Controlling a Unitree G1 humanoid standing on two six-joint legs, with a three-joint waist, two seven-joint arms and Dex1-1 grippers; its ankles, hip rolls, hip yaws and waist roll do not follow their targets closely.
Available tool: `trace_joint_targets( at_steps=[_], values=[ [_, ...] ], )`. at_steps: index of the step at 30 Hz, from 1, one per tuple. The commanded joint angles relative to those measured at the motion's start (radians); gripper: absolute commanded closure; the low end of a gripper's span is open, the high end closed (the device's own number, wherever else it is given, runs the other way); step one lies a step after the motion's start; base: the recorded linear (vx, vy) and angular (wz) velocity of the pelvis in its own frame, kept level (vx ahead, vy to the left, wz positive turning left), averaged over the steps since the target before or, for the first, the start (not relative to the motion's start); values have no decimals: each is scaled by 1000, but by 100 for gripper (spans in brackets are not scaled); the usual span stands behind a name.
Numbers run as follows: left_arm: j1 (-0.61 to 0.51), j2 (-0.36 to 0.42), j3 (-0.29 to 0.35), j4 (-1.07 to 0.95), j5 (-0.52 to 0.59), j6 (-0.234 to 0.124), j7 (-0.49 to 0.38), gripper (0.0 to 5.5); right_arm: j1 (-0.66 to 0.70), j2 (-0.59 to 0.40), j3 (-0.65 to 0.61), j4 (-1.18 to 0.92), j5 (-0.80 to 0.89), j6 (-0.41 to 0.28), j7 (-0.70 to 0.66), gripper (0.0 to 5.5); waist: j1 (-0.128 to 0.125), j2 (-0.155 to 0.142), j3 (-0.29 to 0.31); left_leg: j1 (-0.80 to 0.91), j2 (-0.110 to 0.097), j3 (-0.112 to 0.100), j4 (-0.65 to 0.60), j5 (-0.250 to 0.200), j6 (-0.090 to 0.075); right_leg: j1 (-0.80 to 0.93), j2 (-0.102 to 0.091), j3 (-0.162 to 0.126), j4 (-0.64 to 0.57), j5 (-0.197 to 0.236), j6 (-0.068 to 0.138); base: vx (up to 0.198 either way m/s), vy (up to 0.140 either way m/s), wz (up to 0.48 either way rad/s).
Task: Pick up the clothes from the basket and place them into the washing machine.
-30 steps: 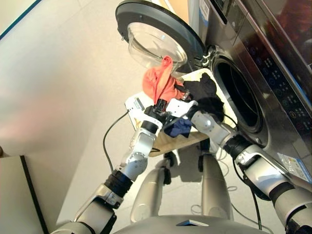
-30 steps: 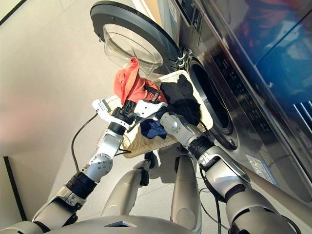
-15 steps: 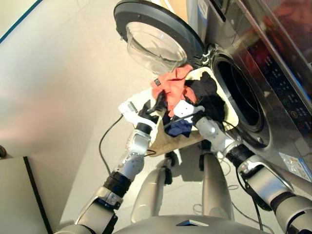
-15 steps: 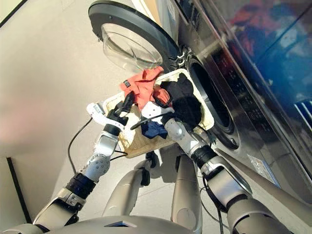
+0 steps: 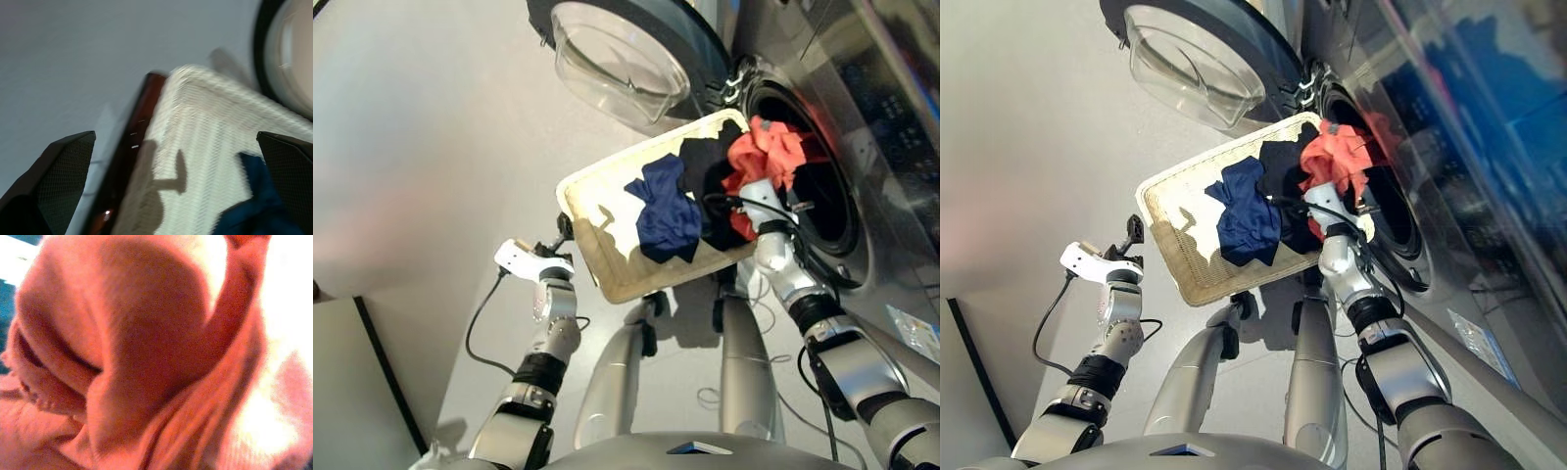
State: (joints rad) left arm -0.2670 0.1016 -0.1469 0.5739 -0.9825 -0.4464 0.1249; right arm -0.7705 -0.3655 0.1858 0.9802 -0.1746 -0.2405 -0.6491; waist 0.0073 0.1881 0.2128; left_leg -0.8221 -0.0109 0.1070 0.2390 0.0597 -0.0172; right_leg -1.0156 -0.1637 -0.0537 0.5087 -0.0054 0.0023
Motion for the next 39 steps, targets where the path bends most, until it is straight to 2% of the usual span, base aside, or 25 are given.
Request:
trace_joint_targets(
  at_steps=[1, 4, 6, 7, 8, 13, 15, 17, 18, 19, 20, 24, 26, 29, 32, 35, 38, 39],
  values=[
    [9, 81, 9, -6, 56, -47, 21, 0, -211, -100, -36, 73, 79, -8, -144, 550, 22, 31, 32, -99, 23, -75, 159, -93, 11, -49, -35, 32, -102, 129, 100, 0, 0, 0],
    [29, 97, -3, 4, 32, -43, 23, 0, -342, -217, -106, 156, 220, -12, -210, 550, 43, 45, 30, -166, 15, -83, 209, -100, 11, -123, -39, 40, -35, 116, 97, 12, 32, 131],
    [35, 106, -18, 5, 13, -38, 20, 0, -416, -298, -85, 218, 306, -21, -206, 550, 58, 47, 29, -209, 10, -86, 242, -103, 12, -169, -39, 48, 7, 110, 98, 61, 32, 237],
    [41, 106, -21, 1, 4, -35, 20, 0, -446, -325, -81, 231, 341, -27, -212, 550, 67, 49, 26, -214, 13, -96, 263, -133, 8, -181, -31, 50, 33, 77, 106, 111, -1, 182],
    [46, 107, -24, -4, -5, -34, 20, 0, -479, -363, -75, 239, 376, -40, -228, 550, 71, 49, 30, -240, 15, -99, 297, -144, 10, -208, -28, 53, 63, 68, 105, 100, -8, 110],
    [24, 115, -49, 2, -20, -31, 41, 0, -550, -507, -68, 230, 444, -44, -348, 550, 49, 31, 42, -330, 9, -119, 399, -167, 5, -291, -16, 57, 150, 45, 102, 0, 0, 0],
    [9, 114, -51, -17, -35, -40, 47, 0, -548, -530, -76, 215, 468, -59, -379, 550, 40, 26, 42, -357, 6, -123, 427, -172, 2, -315, -12, 54, 181, 42, 103, 0, 0, 0],
    [6, 117, -57, -39, -33, -43, 47, 0, -535, -534, -86, 197, 498, -76, -354, 550, 34, 14, 38, -373, 5, -125, 446, -179, 0, -324, -12, 51, 190, 43, 102, 0, 0, 0],
    [2, 121, -57, -46, -26, -45, 44, 0, -516, -528, -69, 186, 509, -71, -301, 382, 30, 5, 36, -376, 6, -124, 449, -179, -1, -323, -10, 50, 192, 46, 102, 0, 0, 0],
    [0, 123, -51, -49, -20, -44, 40, 0, -501, -520, -55, 174, 528, -79, -229, 134, 26, -2, 36, -378, 7, -122, 454, -181, -2, -321, -8, 51, 189, 49, 102, 0, 0, 0],
    [-3, 124, -50, -52, -18, -45, 34, 0, -487, -513, -55, 174, 559, -99, -193, 0, 21, -7, 36, -379, 9, -122, 458, -182, -4, -318, -8, 50, 186, 52, 101, 0, 0, 0],
    [-16, 134, -48, -67, 5, -28, -12, 0, -387, -414, -47, 138, 727, -172, 83, 0, 8, -21, 38, -364, 13, -123, 462, -183, -8, -287, -7, 42, 163, 67, 100, 0, 0, 0],
    [-29, 150, -64, -64, 24, -4, -45, 0, -340, -357, -41, 144, 799, -180, 208, 0, 6, -23, 40, -348, 16, -124, 452, -180, -12, -261, -9, 40, 144, 76, 100, 0, 0, 0],
    [-74, 179, -86, -54, 71, 9, -81, 0, -314, -279, 7, 143, 841, -176, 347, 0, -1, -32, 45, -301, 26, -119, 407, -170, -21, -200, -17, 30, 82, 87, 101, 0, 0, 0],
    [-155, 190, -107, -22, 112, 9, -84, 0, -290, -206, 64, 57, 802, -188, 392, 0, -14, -44, 50, -242, 32, -115, 334, -153, -30, -140, -19, 22, 13, 96, 100, -18, -12, -23],
    [-233, 168, -116, 16, 110, 9, -88, 0, -243, -148, 90, -41, 798, -194, 436, 0, -29, -56, 60, -188, 34, -110, 269, -138, -34, -92, -20, 12, -38, 103, 101, -35, -26, -40],
    [-291, 143, -131, 69, 138, 16, -76, 0, -181, -95, 162, -172, 753, -193, 486, 0, -46, -73, 63, -142, 41, -101, 212, -125, -37, -59, -13, 16, -82, 112, 101, -47, -28, -5],
    [-310, 143, -134, 90, 149, 20, -79, 0, -174, -95, 176, -206, 735, -190, 499, 0, -58, -82, 65, -147, 35, -94, 194, -90, -32, -61, -20, 16, -108, 145, 95, -104, -25, -27]
  ],
)
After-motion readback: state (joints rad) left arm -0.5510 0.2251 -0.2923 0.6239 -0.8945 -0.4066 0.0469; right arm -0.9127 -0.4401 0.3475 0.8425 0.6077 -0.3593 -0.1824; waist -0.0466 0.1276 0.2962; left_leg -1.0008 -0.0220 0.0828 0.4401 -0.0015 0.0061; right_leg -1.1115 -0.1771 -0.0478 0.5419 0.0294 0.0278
